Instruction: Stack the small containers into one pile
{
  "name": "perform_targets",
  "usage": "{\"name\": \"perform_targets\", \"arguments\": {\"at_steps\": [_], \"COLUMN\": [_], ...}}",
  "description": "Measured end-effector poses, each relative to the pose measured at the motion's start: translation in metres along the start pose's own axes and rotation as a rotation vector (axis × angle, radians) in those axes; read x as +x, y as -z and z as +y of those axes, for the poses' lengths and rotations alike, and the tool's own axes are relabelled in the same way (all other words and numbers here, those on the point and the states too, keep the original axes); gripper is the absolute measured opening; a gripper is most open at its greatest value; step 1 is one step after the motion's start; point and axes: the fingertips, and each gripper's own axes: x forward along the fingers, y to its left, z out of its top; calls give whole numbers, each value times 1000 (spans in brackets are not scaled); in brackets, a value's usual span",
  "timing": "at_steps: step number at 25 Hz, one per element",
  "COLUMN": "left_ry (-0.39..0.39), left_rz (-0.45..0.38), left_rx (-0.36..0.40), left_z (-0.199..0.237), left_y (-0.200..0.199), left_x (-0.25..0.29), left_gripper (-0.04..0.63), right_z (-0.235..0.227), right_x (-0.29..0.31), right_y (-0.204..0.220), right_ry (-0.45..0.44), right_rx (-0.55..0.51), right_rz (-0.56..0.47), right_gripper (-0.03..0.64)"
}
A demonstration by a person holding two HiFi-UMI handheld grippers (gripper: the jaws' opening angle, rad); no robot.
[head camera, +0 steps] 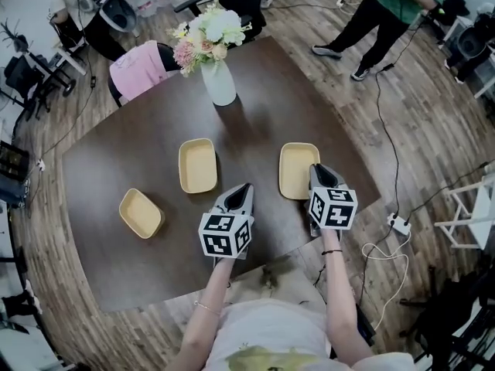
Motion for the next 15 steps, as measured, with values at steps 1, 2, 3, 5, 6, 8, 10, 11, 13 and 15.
{"name": "perform_targets", "arguments": {"at_steps": [1,2,3,5,6,8,10,11,13,15], "left_ry": [4,7,9,12,14,18,24,27,34,37], "left_rz": [9,17,24,35,39,48,57,61,70,77], "left_rx": [0,0,-1,-5,-6,-7,-8,-8,-8,-10], "left_z": [-1,-1,-2,-2,-2,-2,-3,-4,-6,-6], "left_y": [2,4,6,8,9,11,14,16,20,23], "left_x": [4,8,11,16,19,23,26,27,28,29], "left_gripper": [25,25,25,25,25,25,25,25,25,25], "right_z": [-4,-7,-10,-14,-16,-21,-24,-26,-28,-30], "right_x": [3,5,7,10,12,17,23,25,29,32], "right_y": [3,6,7,10,11,15,20,23,30,36], "right_ry": [6,16,26,45,58,81,88,88,89,97], "right_rx": [8,9,7,-1,-5,-2,27,43,63,73], "right_rz": [6,11,14,20,25,35,45,52,77,109], "right_gripper": [26,28,47,102,114,143,166,178,184,183]}}
